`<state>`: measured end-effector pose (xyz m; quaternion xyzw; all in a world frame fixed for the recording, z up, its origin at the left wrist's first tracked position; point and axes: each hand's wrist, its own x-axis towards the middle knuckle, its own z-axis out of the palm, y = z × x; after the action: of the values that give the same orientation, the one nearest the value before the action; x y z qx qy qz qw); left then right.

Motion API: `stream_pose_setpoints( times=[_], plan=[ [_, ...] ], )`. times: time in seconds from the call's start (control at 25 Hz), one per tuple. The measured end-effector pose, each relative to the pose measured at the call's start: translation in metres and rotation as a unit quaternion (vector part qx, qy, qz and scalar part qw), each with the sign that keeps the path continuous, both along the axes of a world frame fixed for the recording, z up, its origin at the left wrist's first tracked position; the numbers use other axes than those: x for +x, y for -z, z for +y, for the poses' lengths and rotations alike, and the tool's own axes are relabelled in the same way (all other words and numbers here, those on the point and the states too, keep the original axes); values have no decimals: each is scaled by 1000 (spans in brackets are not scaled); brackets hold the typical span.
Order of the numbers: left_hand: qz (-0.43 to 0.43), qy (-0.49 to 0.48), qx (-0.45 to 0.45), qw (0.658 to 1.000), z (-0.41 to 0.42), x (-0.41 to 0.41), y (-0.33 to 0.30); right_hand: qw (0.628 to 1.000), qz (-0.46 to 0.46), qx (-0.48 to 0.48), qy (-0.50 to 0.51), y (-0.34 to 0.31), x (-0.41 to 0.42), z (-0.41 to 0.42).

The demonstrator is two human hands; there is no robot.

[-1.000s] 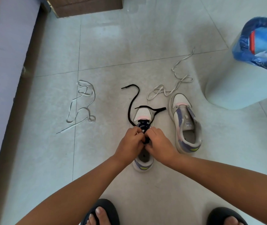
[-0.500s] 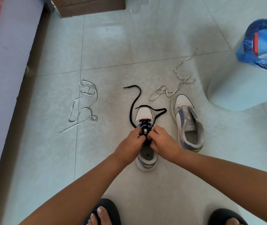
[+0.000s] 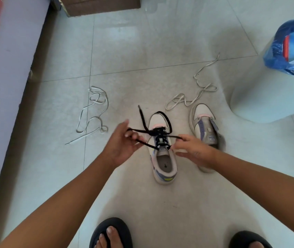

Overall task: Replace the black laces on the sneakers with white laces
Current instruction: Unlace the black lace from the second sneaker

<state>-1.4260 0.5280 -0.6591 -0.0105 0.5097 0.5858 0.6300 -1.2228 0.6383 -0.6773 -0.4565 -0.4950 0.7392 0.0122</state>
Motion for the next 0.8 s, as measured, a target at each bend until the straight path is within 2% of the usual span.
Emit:
stream_pose_setpoints(
  times=[0.12, 0.28, 0.4, 0.44, 0.52, 0.6, 0.68, 0.72, 0.76, 0.8],
  plan=[
    [-20, -76, 3, 997, -13, -29, -2, 980, 61, -84, 168, -9, 17, 25],
    [8, -109, -3, 994, -29, -59, -2, 930, 159, -129, 305, -30, 33, 59],
    [14, -151, 8, 988, -34, -82, -7, 912, 171, -112, 356, -45, 41, 86],
    [30, -154, -13, 988, -35, -87, -6, 916, 161, -96, 354, -49, 44, 95],
    [101, -120, -118, 981, -38, -92, 0, 937, 133, -64, 318, -50, 51, 108],
    [205, -42, -244, 947, -44, -87, 10, 972, 66, -14, 224, -45, 53, 107],
    [336, 66, -313, 886, -44, -71, 17, 986, -37, 114, 118, -38, 48, 96],
    [425, 128, -323, 836, -41, -60, 18, 973, -88, 196, 87, -34, 41, 87],
    [505, 187, -301, 787, -34, -46, 18, 946, -137, 290, 53, -31, 32, 78],
    [560, 237, -253, 753, -23, -29, 16, 915, -165, 369, 10, -30, 21, 68]
  ],
)
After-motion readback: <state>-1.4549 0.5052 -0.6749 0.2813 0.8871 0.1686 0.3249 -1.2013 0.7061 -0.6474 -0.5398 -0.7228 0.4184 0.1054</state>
